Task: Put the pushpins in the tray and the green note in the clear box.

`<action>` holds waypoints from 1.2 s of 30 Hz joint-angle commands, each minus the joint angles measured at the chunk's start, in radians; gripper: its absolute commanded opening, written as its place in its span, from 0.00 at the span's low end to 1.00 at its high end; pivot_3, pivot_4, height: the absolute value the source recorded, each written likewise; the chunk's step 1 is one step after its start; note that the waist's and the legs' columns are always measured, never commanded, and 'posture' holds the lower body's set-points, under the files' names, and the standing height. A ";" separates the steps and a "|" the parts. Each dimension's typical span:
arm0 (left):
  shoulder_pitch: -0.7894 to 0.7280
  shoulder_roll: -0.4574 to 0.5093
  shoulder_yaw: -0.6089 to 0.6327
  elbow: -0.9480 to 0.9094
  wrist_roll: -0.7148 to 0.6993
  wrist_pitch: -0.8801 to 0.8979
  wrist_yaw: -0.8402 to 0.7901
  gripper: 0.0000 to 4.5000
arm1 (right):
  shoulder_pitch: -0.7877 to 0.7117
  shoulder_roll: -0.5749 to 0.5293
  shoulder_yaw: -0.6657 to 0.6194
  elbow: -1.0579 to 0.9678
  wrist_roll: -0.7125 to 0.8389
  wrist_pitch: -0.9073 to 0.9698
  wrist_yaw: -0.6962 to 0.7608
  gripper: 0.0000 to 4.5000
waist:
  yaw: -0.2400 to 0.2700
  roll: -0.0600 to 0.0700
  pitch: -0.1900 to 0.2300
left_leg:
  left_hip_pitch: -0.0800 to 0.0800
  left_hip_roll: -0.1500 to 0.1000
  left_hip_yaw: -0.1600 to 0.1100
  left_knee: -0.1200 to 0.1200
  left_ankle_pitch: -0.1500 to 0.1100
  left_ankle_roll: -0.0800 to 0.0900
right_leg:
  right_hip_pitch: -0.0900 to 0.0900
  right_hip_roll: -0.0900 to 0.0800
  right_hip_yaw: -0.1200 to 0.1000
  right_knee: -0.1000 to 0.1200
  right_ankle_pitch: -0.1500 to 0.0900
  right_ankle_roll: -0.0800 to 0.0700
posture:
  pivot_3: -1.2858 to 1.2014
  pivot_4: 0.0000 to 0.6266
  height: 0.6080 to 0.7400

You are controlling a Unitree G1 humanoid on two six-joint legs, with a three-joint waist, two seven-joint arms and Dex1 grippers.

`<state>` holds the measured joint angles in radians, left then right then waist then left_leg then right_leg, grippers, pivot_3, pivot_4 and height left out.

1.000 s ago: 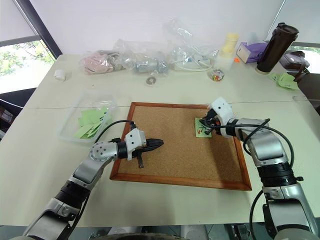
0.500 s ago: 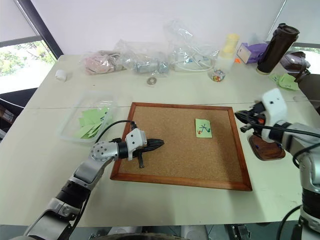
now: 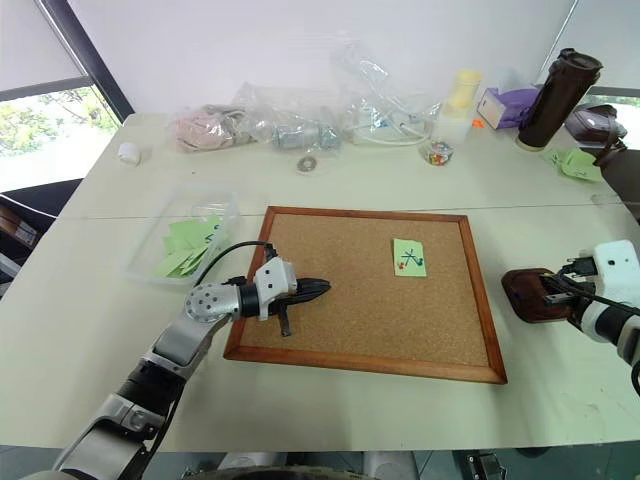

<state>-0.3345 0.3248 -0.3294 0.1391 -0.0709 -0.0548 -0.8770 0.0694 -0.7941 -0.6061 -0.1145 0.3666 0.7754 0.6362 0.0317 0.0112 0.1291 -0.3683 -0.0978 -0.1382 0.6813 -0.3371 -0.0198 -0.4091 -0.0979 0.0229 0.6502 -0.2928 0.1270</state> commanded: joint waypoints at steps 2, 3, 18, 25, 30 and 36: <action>0.012 0.003 -0.017 0.020 0.018 0.003 -0.010 0.00 | -0.016 0.013 -0.028 -0.012 0.027 -0.015 -0.015 0.01 | 0.003 0.000 0.000 | 0.000 0.000 0.000 0.000 0.000 0.000 | 0.000 0.000 0.000 0.000 0.000 0.000 | 0.52 0.24 1.00; 0.012 0.003 -0.016 0.019 0.018 0.003 -0.010 0.00 | -0.020 0.014 -0.033 -0.014 0.035 -0.010 -0.016 0.01 | 0.003 0.000 0.000 | 0.000 0.000 0.000 0.000 0.000 0.000 | 0.000 0.000 0.000 0.000 0.000 0.000 | 0.52 0.24 1.00; 0.015 0.003 -0.017 0.021 0.022 0.004 -0.007 0.00 | 0.053 0.066 0.032 0.018 0.042 -0.036 -0.024 0.01 | 0.005 -0.002 0.000 | 0.005 0.000 0.000 -0.002 -0.001 0.001 | 0.005 0.000 0.000 -0.001 0.000 0.000 | 0.52 0.24 1.00; 0.008 -0.001 -0.017 0.029 0.023 0.001 -0.011 0.00 | 0.041 0.055 0.020 0.006 0.057 -0.032 -0.024 0.56 | 0.005 -0.002 0.000 | 0.008 0.000 0.000 -0.002 -0.001 0.001 | 0.007 0.000 0.001 -0.001 0.000 0.000 | 0.52 0.24 1.00; 0.002 -0.006 -0.017 0.040 0.024 -0.003 -0.014 0.00 | 0.035 0.048 -0.001 -0.031 0.088 -0.018 -0.018 0.79 | 0.005 -0.002 0.000 | 0.010 0.000 0.000 -0.003 -0.001 0.002 | 0.008 0.000 0.001 -0.001 0.000 0.000 | 0.52 0.24 1.00; -0.004 -0.012 -0.015 0.052 0.024 -0.010 -0.015 0.00 | 0.021 0.029 -0.026 -0.076 0.123 0.007 -0.020 0.79 | 0.008 -0.001 0.000 | 0.010 0.000 0.000 -0.003 -0.001 0.002 | 0.008 0.000 0.001 -0.002 0.000 0.000 | 0.52 0.24 1.00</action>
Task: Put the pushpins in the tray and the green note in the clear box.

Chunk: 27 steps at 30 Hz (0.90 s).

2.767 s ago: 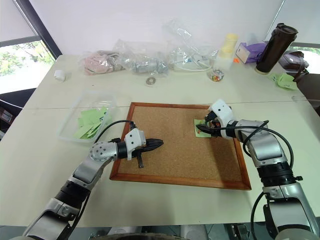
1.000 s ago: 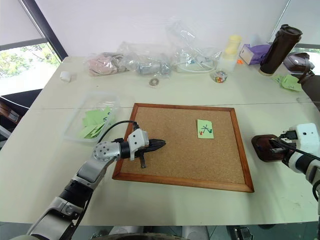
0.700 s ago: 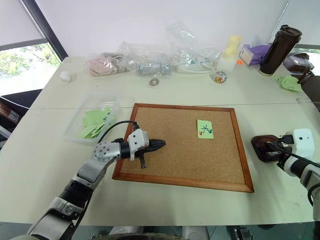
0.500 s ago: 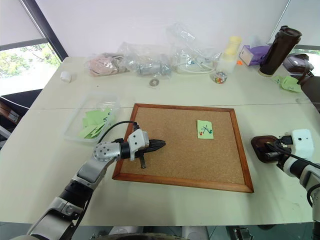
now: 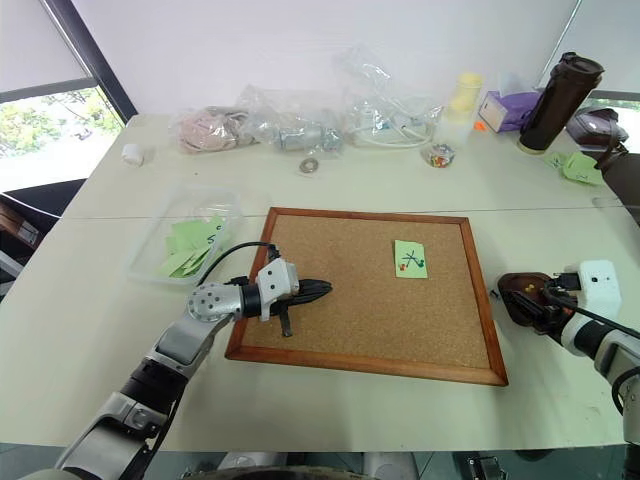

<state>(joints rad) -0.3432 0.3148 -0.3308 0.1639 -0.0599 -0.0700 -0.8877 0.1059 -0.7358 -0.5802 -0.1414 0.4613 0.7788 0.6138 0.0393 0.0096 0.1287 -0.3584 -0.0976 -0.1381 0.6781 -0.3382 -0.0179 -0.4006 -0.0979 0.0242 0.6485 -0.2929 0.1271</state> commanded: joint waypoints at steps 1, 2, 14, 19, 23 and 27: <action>0.004 -0.002 -0.013 0.029 0.013 0.004 -0.005 0.00 | -0.016 -0.035 -0.055 -0.056 0.033 0.007 0.005 0.79 | 0.000 0.000 0.000 | 0.000 0.000 0.000 0.000 0.000 0.000 | 0.000 0.000 0.000 0.000 0.000 0.000 | 0.52 0.24 1.00; 0.003 -0.002 -0.013 0.031 0.014 0.003 -0.005 0.00 | -0.019 -0.044 -0.063 -0.069 0.045 0.014 0.010 0.79 | 0.001 0.000 0.000 | 0.000 0.000 0.000 0.000 0.000 0.000 | 0.000 0.000 0.000 0.000 0.000 0.000 | 0.52 0.24 1.00; -0.005 -0.003 -0.009 0.036 0.019 0.000 -0.001 0.00 | -0.134 -0.100 0.035 -0.250 0.165 0.118 0.026 0.79 | 0.001 0.000 0.001 | 0.001 0.000 0.000 0.000 0.000 0.000 | 0.002 0.000 0.000 -0.002 0.000 0.000 | 0.52 0.24 1.00; -0.001 -0.001 -0.006 0.028 0.022 0.003 0.004 0.00 | -0.209 -0.064 0.197 -0.261 0.133 0.113 -0.009 0.79 | 0.000 -0.001 0.001 | 0.001 0.000 -0.001 0.000 0.000 0.000 | 0.002 0.000 -0.001 -0.002 0.000 0.000 | 0.52 0.24 1.00; 0.001 0.003 -0.003 0.023 0.024 0.005 0.009 0.00 | -0.242 -0.043 0.311 -0.212 0.073 0.063 -0.011 0.79 | 0.001 -0.001 0.001 | 0.001 0.000 -0.001 0.000 0.000 0.000 | 0.002 0.000 -0.001 -0.002 0.000 0.000 | 0.52 0.24 1.00; 0.003 0.005 -0.001 0.017 0.025 0.007 0.014 0.00 | -0.266 -0.020 0.365 -0.162 0.034 0.019 -0.011 0.79 | 0.001 -0.001 0.001 | 0.001 0.000 -0.001 0.000 0.000 0.000 | 0.002 0.000 -0.001 -0.002 0.000 0.000 | 0.52 0.24 1.00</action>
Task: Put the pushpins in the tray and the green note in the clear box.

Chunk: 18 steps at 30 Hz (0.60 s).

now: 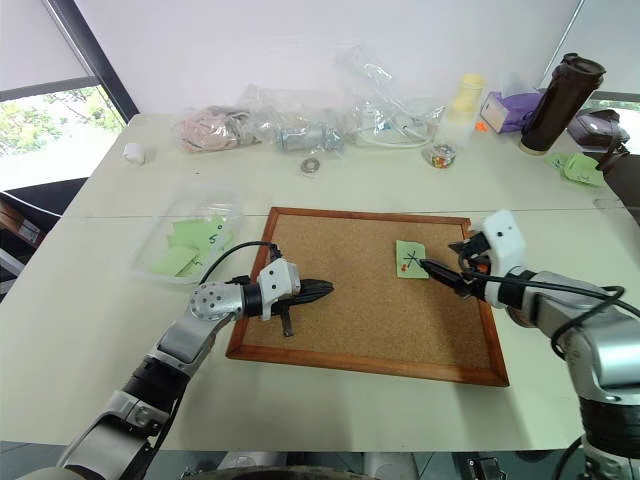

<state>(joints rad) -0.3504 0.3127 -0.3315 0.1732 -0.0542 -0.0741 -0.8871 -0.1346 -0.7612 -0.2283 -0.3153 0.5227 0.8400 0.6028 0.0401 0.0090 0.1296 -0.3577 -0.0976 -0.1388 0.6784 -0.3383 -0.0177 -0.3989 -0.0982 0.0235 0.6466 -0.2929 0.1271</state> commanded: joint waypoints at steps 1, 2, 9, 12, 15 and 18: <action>0.012 0.008 0.000 0.006 0.019 0.011 0.015 0.00 | -0.035 0.009 0.034 0.032 -0.047 -0.060 -0.002 0.79 | -0.001 0.000 0.000 | 0.000 0.000 0.000 0.000 0.000 0.000 | 0.000 0.000 0.000 0.000 0.000 0.000 | 0.52 0.24 1.00; 0.014 0.009 0.001 0.003 0.019 0.013 0.016 0.00 | -0.042 0.012 0.050 0.050 -0.060 -0.071 -0.001 0.79 | -0.002 0.000 0.000 | 0.000 0.000 0.000 0.000 0.000 0.000 | 0.000 0.000 0.000 0.000 0.000 0.000 | 0.52 0.24 1.00; 0.024 0.014 0.002 -0.015 0.020 0.021 0.024 0.00 | -0.068 0.029 0.100 0.120 -0.114 -0.124 0.010 0.79 | -0.002 0.000 0.000 | 0.000 0.000 0.000 0.000 0.000 0.000 | -0.001 0.000 0.000 0.000 0.000 0.000 | 0.52 0.24 1.00; 0.028 0.017 0.000 -0.023 0.020 0.023 0.027 0.00 | -0.073 0.038 0.111 0.139 -0.131 -0.138 0.012 0.79 | -0.003 0.000 0.000 | 0.000 0.000 0.000 0.000 0.000 0.000 | -0.001 0.000 0.000 0.000 0.000 0.000 | 0.52 0.24 1.00; 0.034 0.019 0.000 -0.030 0.020 0.025 0.030 0.00 | -0.074 0.043 0.114 0.152 -0.142 -0.150 0.016 0.79 | -0.003 0.000 0.000 | 0.000 0.000 0.000 -0.001 0.000 0.000 | -0.001 0.000 0.000 0.000 0.000 0.000 | 0.52 0.24 1.00; 0.036 0.021 0.000 -0.033 0.020 0.028 0.033 0.00 | -0.078 0.048 0.120 0.160 -0.150 -0.156 0.018 0.74 | -0.003 0.000 0.000 | 0.000 0.000 0.000 -0.001 0.000 0.000 | -0.002 0.000 0.000 0.000 0.000 0.000 | 0.52 0.24 1.00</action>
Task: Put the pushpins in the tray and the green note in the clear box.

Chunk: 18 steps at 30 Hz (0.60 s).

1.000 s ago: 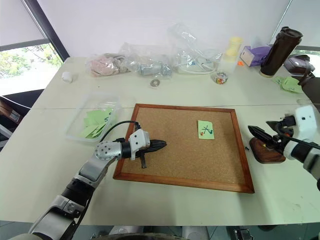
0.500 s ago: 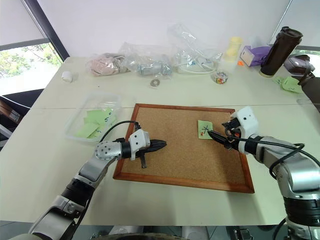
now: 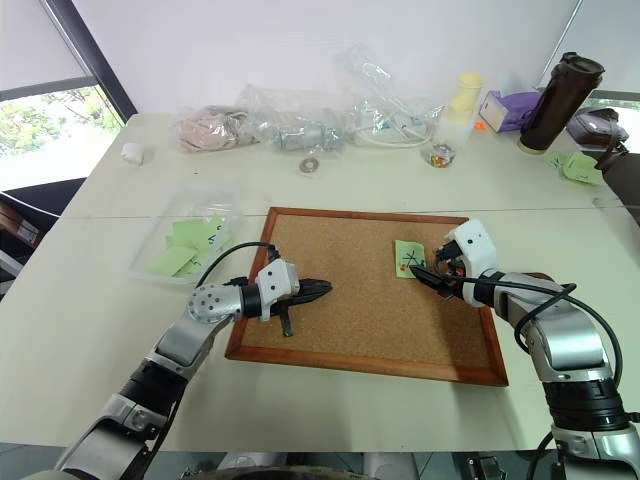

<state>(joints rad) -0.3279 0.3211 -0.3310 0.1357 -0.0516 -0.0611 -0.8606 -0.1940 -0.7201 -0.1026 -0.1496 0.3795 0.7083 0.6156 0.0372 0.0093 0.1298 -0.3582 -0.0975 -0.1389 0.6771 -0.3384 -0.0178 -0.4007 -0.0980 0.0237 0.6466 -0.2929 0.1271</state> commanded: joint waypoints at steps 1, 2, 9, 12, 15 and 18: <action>0.014 0.013 -0.001 0.002 0.018 0.017 0.008 0.00 | -0.019 0.010 -0.003 -0.005 -0.009 -0.024 0.006 0.67 | 0.000 0.000 0.000 | 0.000 0.000 0.000 0.000 0.000 0.000 | 0.000 0.000 0.000 0.000 0.000 0.000 | 0.52 0.24 1.00; 0.015 0.013 -0.001 -0.001 0.018 0.019 0.010 0.00 | -0.019 0.013 0.000 -0.005 -0.012 -0.024 0.008 0.60 | 0.000 0.000 0.000 | 0.000 0.000 0.000 0.000 0.000 0.000 | 0.000 0.000 0.000 0.000 0.000 0.000 | 0.52 0.24 1.00; 0.019 0.015 -0.001 -0.010 0.016 0.026 0.019 0.00 | -0.015 0.019 0.000 -0.025 -0.014 -0.019 0.011 0.02 | 0.000 0.000 0.000 | 0.000 0.000 0.000 0.000 0.000 0.000 | 0.000 0.000 0.000 0.000 0.000 0.000 | 0.52 0.24 1.00; 0.020 0.015 -0.003 -0.015 0.016 0.031 0.020 0.00 | -0.015 0.014 -0.007 -0.045 -0.015 -0.009 0.005 0.02 | 0.000 0.000 0.000 | 0.000 0.000 0.000 -0.001 0.000 0.000 | -0.001 0.000 0.000 0.000 0.000 0.000 | 0.52 0.24 1.00; 0.024 0.017 -0.005 -0.020 0.014 0.037 0.016 0.00 | -0.020 -0.003 -0.040 -0.102 0.006 0.021 0.001 0.02 | 0.000 0.000 0.000 | -0.001 0.000 0.000 -0.001 0.000 0.000 | -0.001 0.000 0.000 0.000 0.000 0.000 | 0.52 0.24 1.00; 0.025 0.017 -0.009 -0.025 0.011 0.046 0.009 0.00 | -0.035 -0.022 -0.104 -0.171 0.043 0.074 -0.010 0.02 | 0.000 0.001 0.001 | -0.003 0.000 0.000 -0.001 0.000 0.000 | -0.004 0.000 0.000 0.000 0.000 0.000 | 0.52 0.24 1.00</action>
<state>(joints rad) -0.3199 0.3262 -0.3315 0.1056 -0.0522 -0.0289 -0.8460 -0.1980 -0.7205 -0.1258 -0.2358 0.3884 0.7635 0.6149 0.0375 0.0100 0.1304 -0.3622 -0.0974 -0.1388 0.6763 -0.3383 -0.0179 -0.4053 -0.0980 0.0240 0.6467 -0.2929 0.1271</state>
